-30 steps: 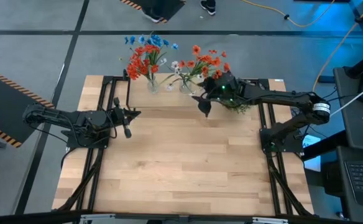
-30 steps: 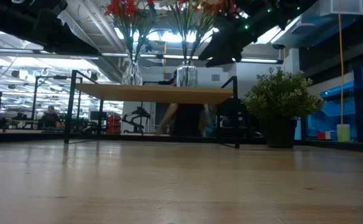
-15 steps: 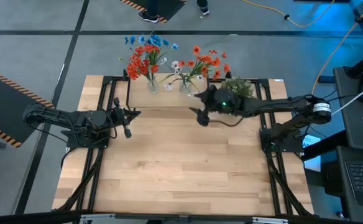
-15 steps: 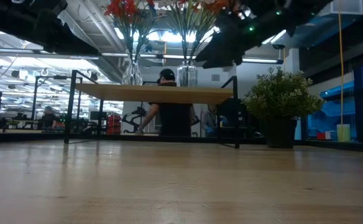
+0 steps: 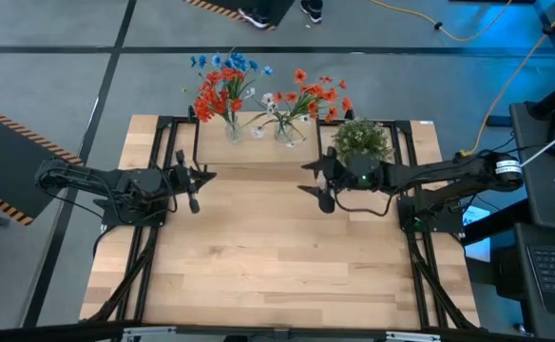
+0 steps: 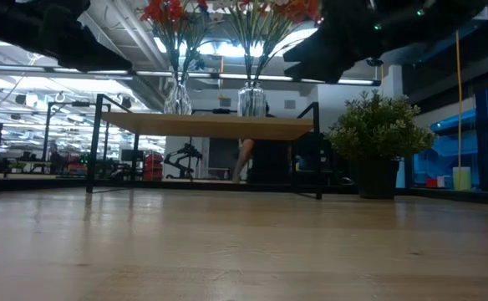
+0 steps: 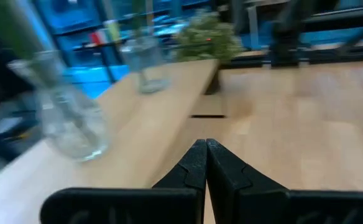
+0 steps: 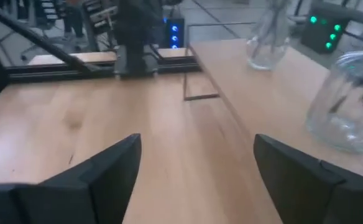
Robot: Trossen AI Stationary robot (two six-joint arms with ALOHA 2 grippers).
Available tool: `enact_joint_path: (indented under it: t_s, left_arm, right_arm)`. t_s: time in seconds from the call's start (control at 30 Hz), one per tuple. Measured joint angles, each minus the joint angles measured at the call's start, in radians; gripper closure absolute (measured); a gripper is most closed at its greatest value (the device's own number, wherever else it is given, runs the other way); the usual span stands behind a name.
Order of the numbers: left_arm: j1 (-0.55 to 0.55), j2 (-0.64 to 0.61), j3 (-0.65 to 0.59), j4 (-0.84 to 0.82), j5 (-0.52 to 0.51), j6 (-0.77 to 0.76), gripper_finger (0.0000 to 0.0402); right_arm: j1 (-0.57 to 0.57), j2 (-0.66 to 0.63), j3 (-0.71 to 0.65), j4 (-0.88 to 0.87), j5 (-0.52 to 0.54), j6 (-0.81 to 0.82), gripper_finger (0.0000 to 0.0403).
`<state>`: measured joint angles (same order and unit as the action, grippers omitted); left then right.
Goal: Pick and place flowers into a vace then onto a shelf
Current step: Return to Home Position
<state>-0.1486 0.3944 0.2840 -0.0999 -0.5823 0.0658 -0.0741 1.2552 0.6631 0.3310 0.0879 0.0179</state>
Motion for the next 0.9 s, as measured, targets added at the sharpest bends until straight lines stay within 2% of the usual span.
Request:
enact_joint_path:
  t_s: [0.13,0.27,0.47,0.6,0.73,0.9]
  left_arm:
    - [0.000,-0.024,0.000,-0.001,0.097,0.039,0.0398]
    - [0.000,-0.085,0.000,-0.022,0.150,0.068,0.0398]
    - [0.001,-0.267,0.000,-0.124,0.143,0.079,0.0398]
    - [0.001,-0.394,0.000,-0.189,0.144,0.074,0.0398]
    - [0.006,-0.388,-0.009,-0.144,0.189,0.119,0.0398]
    - [0.040,-0.388,-0.098,0.008,0.253,0.173,0.0398]
  right_arm:
    - [0.010,0.000,-0.096,0.181,-0.005,-0.006,0.0150]
    - [0.019,0.000,-0.177,0.313,-0.003,0.004,0.0237]
    - [0.040,0.000,-0.199,0.332,-0.004,-0.008,0.0380]
    - [0.040,-0.011,-0.199,0.332,-0.014,-0.026,0.0393]
    - [0.040,-0.043,-0.199,0.322,-0.020,-0.057,0.0400]
    - [0.035,-0.093,-0.198,0.284,-0.022,-0.055,0.0401]
